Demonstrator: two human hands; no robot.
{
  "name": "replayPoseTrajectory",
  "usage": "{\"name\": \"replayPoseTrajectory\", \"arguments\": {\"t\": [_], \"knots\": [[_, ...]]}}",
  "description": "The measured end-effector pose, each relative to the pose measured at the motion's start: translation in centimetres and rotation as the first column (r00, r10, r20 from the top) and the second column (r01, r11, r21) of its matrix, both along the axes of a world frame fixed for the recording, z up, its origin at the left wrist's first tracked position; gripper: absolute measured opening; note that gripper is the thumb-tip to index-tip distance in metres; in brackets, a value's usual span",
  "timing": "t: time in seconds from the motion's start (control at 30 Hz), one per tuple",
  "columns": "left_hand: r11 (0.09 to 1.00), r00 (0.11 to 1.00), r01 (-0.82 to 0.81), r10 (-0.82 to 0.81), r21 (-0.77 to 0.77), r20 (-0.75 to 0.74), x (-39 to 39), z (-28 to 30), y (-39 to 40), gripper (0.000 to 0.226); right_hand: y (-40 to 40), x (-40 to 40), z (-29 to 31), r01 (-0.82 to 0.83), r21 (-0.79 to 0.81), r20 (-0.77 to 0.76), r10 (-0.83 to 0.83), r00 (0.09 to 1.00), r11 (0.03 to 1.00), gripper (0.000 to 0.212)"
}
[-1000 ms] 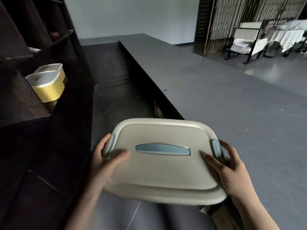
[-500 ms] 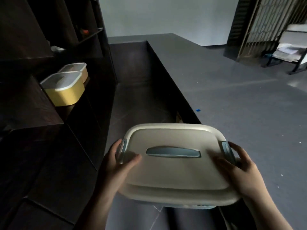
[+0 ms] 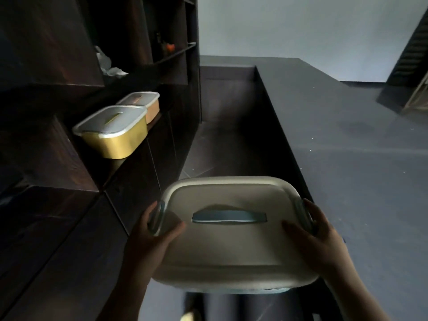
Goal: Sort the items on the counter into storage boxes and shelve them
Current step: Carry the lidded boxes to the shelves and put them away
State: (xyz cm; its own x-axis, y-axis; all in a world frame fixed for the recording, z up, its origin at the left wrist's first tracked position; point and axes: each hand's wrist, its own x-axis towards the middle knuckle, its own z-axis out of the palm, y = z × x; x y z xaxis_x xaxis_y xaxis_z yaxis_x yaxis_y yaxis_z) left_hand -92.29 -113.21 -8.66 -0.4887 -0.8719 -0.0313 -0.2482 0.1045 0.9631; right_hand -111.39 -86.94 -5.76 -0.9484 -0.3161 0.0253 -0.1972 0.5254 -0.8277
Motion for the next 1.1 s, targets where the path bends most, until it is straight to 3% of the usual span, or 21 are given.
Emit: {"name": "replayPoseTrajectory", "arguments": {"t": [0.37, 0.5, 0.63, 0.87, 1.1], "knots": [[0.998, 1.000, 0.029, -0.030, -0.052, -0.008, -16.5, 1.5, -19.5, 0.088, -19.0, -15.5, -0.1, 0.064, -0.065, -0.010, -0.065, 0.998, 0.996, 0.064], [0.996, 0.998, 0.059, -0.061, -0.074, -0.024, -22.5, 1.8, -23.7, 0.071, -22.6, -20.2, -0.8, 0.140, -0.101, 0.032, -0.137, 0.990, 0.985, 0.062], [0.994, 0.999, 0.049, -0.048, -0.092, 0.022, -28.6, 0.8, -27.2, 0.073, -26.4, -26.4, -1.6, 0.176, -0.119, 0.033, -0.173, 0.984, 0.977, 0.055], [0.992, 0.997, -0.037, 0.044, -0.121, 0.057, -40.6, -0.6, -34.0, 0.075, -34.6, -40.1, -1.9, 0.085, -0.136, 0.022, -0.082, 0.996, 0.987, 0.056], [0.982, 0.992, -0.108, 0.117, -0.158, 0.049, -53.3, 1.7, -40.4, 0.076, -41.9, -53.6, 0.3, 0.000, -0.135, -0.009, -0.001, 1.000, 0.991, 0.058]]}}
